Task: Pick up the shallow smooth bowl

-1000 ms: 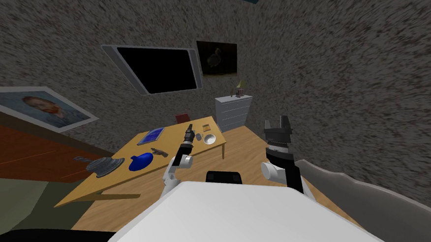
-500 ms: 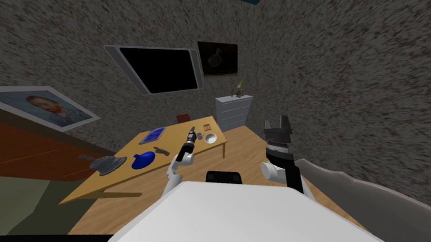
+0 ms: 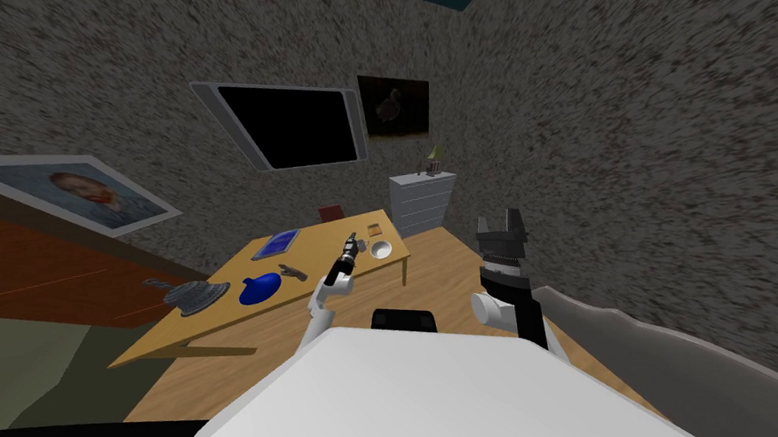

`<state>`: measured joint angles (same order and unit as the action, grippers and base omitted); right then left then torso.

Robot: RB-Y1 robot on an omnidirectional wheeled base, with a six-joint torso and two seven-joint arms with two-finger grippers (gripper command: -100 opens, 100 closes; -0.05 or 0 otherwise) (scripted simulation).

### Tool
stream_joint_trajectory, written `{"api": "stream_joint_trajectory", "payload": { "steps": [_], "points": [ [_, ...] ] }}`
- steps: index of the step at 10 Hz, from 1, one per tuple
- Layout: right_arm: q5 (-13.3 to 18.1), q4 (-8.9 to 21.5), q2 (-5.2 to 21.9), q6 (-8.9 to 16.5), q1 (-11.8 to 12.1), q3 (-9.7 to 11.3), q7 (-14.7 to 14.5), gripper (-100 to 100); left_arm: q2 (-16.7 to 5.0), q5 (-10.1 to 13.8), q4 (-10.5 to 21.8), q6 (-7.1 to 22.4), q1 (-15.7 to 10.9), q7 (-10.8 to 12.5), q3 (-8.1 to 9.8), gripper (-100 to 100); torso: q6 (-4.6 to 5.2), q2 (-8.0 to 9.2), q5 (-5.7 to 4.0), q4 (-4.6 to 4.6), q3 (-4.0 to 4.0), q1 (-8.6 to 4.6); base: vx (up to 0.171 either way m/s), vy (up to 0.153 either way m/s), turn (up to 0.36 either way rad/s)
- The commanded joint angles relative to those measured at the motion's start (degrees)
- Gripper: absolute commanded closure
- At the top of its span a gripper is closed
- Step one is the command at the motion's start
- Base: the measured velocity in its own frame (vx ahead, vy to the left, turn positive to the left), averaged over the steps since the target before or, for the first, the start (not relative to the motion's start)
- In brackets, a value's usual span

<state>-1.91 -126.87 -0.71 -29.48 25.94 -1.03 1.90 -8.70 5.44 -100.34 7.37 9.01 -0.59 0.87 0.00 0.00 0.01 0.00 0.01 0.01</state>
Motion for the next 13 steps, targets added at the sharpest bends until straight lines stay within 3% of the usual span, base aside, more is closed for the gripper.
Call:
{"api": "stream_joint_trajectory", "payload": {
  "steps": [1, 4, 8, 11, 13],
  "points": [
    [0.00, 0.00, 0.00, 0.00, 0.00, 0.00, 0.00, 0, -0.26, 0.32, 2.74, 2.86, -1.36, 1.12, -0.20, -100, 0.00, 0.00, 0.00, 0.00, 0.00, 0.00, -0.003, 0.007, -0.015],
    [0.00, 0.00, 0.00, 0.00, 0.00, 0.00, 0.00, 0, -0.11, 0.36, 4.48, 6.25, -2.28, 1.76, -0.42, -100, -0.01, -0.02, 0.00, -0.01, -0.01, -0.01, 0.003, 0.002, -0.005],
    [0.00, 0.00, 0.00, 0.00, 0.00, 0.00, 0.00, 0, 0.55, 0.43, 9.49, 13.19, -4.81, 3.70, -1.35, -100, -0.01, -0.09, -0.02, -0.02, -0.05, -0.06, 0.018, -0.008, -0.013],
    [0.00, 0.00, 0.00, 0.00, 0.00, 0.00, 0.00, 0, 0.81, 0.43, 11.07, 15.92, -5.58, 4.35, -1.74, -100, 0.00, -0.11, -0.02, -0.02, -0.06, -0.08, 0.023, -0.010, -0.012],
    [0.00, 0.00, 0.00, 0.00, 0.00, 0.00, 0.00, 0, 1.31, 0.41, 14.06, 19.62, -7.00, 5.60, -2.58, -100, -0.01, -0.12, -0.02, -0.02, -0.07, -0.06, 0.039, -0.012, -0.020]
  ]
}}
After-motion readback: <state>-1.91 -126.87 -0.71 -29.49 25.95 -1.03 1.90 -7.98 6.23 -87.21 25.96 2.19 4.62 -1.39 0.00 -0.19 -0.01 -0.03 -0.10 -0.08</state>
